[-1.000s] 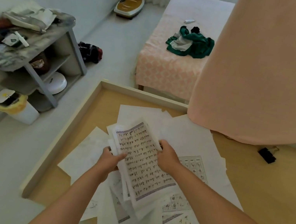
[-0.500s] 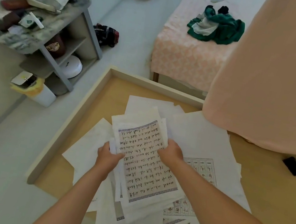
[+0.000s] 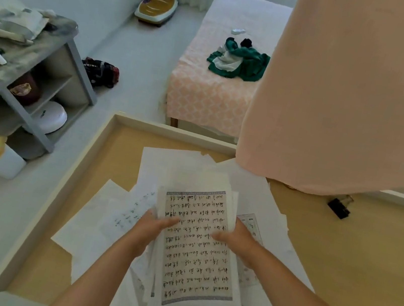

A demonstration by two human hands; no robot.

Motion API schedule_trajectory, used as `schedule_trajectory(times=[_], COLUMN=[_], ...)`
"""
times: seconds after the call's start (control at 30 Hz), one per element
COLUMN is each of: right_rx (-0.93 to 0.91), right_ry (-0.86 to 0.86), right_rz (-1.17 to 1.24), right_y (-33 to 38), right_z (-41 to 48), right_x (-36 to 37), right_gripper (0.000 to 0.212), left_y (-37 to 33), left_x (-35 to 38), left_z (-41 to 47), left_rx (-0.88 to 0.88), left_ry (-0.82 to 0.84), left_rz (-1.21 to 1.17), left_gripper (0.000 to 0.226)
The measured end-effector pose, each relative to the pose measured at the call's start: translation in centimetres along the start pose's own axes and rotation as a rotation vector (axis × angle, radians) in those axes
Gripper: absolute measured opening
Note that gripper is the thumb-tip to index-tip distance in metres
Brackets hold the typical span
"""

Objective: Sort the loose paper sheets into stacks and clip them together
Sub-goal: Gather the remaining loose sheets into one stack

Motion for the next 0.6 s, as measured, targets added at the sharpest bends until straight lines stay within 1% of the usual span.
schedule_trajectory(times=[0.07, 0.1, 0.13, 0.17, 0.27, 0.33, 0.4, 0.47, 0.53, 0.6], right_rx=[0.049, 0.068, 0.093, 0.114, 0.199, 0.250, 0.289, 0.299, 0.303, 0.306], right_ry=[-0.103, -0.175, -0.249, -0.319, -0.481, -0.558, -0.597, -0.599, -0.604, -0.607], right_rz=[0.015, 0.036, 0.083, 0.139, 0.278, 0.369, 0.458, 0.518, 0.539, 0.537], right_y=[-1.6, -2.7, -4.0, -5.4, -9.7, -12.4, -14.4, -15.6, -16.1, -16.2], right_z=[-1.6, -2.2, -2.8, -3.4, -5.1, -6.0, -6.5, -6.5, -6.3, -5.9], right_x=[-1.8, -3.1, -4.5, -5.8, -9.3, -10.9, -11.8, -12.0, -12.0, -12.0], right_gripper=[0.048, 0.042, 0.039, 0.036, 0.031, 0.033, 0.036, 0.036, 0.034, 0.034], left_y=[0.7, 1.1, 1.2, 0.9, -0.7, -1.4, -1.4, -1.0, -0.6, -0.5], left_x=[1.9, 2.5, 3.1, 3.7, 5.3, 6.7, 8.4, 10.0, 11.3, 11.9], left_z=[0.4, 0.9, 1.2, 1.5, 2.1, 2.8, 3.7, 4.6, 5.3, 5.8], left_rx=[-0.041, -0.052, -0.042, 0.002, 0.226, 0.337, 0.363, 0.359, 0.355, 0.335], left_ry=[0.030, 0.006, -0.019, -0.034, -0.085, -0.055, 0.029, 0.122, 0.157, 0.138], left_rz=[0.075, 0.123, 0.178, 0.266, 0.747, 1.034, 1.253, 1.356, 1.401, 1.451], left_gripper=[0.067, 0.073, 0.073, 0.069, 0.063, 0.071, 0.090, 0.105, 0.109, 0.108])
Point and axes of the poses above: each hand's wrist, its own z-axis towards the middle knuckle, its own x-axis out of the palm, y = z × x, the point moved 7 cm from there along z, towards the middle knuckle, and after that the axes turned 6 degrees about x, right-handed, at the moved point
